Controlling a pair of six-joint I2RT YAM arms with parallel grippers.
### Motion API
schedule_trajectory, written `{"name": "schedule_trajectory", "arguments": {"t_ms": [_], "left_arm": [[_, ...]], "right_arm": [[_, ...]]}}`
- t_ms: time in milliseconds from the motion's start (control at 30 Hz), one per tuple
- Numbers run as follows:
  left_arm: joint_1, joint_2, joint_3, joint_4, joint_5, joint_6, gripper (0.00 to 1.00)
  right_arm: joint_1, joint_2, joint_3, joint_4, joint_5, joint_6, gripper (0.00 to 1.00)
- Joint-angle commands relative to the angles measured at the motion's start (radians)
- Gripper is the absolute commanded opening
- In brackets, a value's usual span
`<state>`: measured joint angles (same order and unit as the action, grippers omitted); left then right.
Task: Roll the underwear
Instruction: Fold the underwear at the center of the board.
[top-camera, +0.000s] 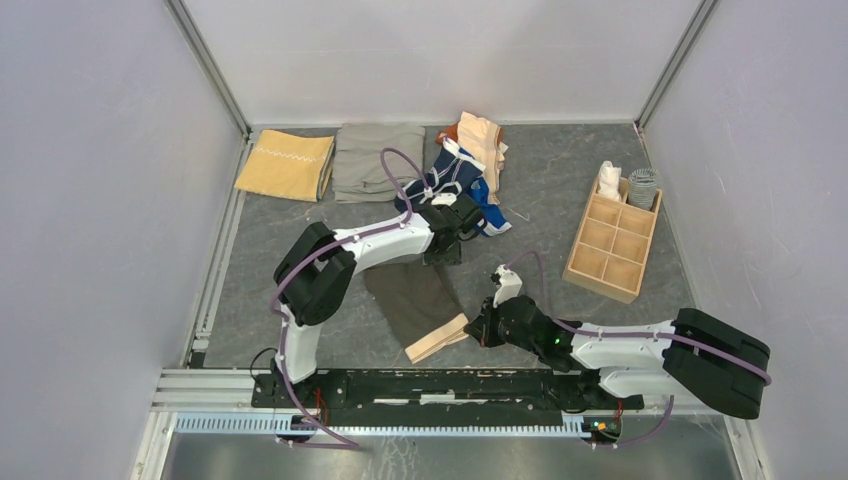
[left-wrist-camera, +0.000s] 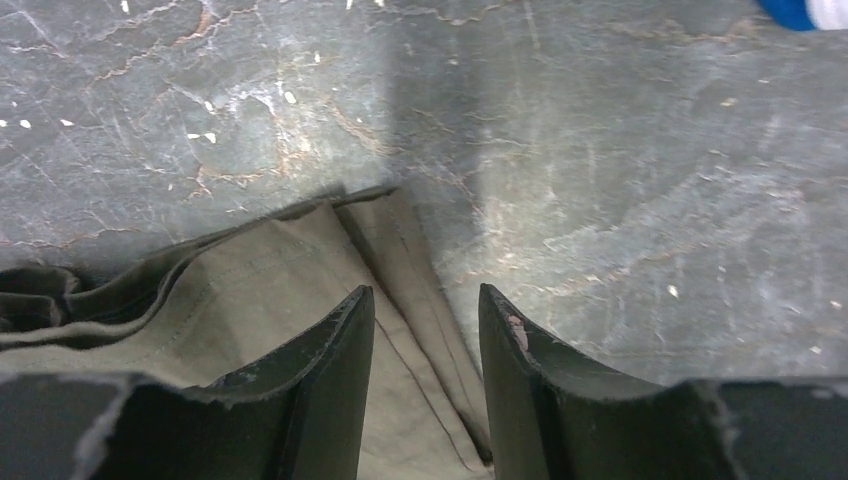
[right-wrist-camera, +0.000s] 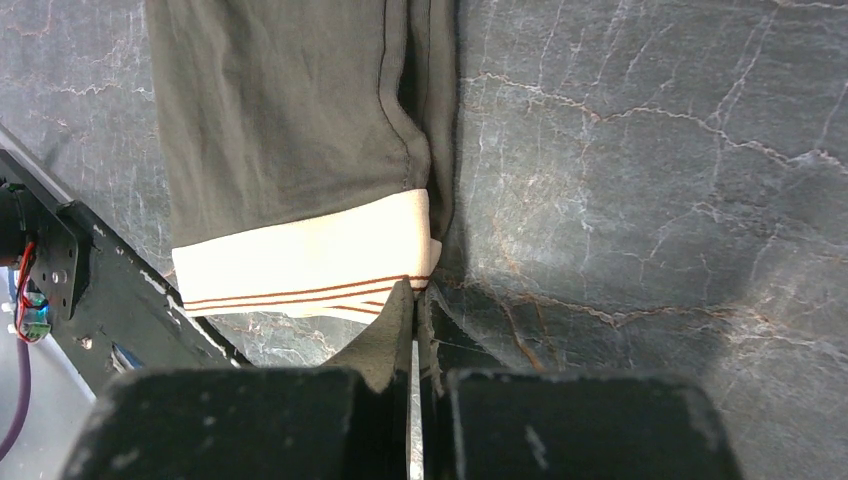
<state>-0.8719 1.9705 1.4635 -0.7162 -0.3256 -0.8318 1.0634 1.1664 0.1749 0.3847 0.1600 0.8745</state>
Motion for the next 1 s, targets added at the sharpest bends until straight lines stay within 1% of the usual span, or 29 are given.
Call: {"name": "schedule_trajectory", "arguments": {"t_ms": [0,300,567,700,767,900,967], "left_arm": [[0.003,0.036,0.052,-0.035,-0.059,0.038,0.49],[0.002,0.099,0.060,-0.055,-0.085,0.044,0.49],[0.002,0.086,-0.013,-0.051,-0.112,0.030,0.49],[0.001,0.096,-0.032,-0.049,-0.110,0.025,0.43],[0.000,0.088,-0.058,-0.032,-0.106,0.025,0.39],[-0.001,0.062,-0.126,0.024,-0.071,0.030,0.22],[-0.001,0.056,-0.135,0.032,-0.070,0.027,0.13]], "right_arm": [[0.009,0.019,0.021,-0.050,0.029,-0.015,0.00],[0.009,0.013,0.019,-0.061,0.039,-0.020,0.00],[0.010,0.018,0.023,-0.062,0.041,-0.023,0.00],[0.011,0.008,0.023,-0.073,0.051,-0.025,0.00],[0.011,0.002,0.022,-0.079,0.058,-0.026,0.00],[0.010,-0.006,0.021,-0.087,0.068,-0.029,0.00],[0.010,-0.005,0.021,-0.088,0.070,-0.037,0.00]]}}
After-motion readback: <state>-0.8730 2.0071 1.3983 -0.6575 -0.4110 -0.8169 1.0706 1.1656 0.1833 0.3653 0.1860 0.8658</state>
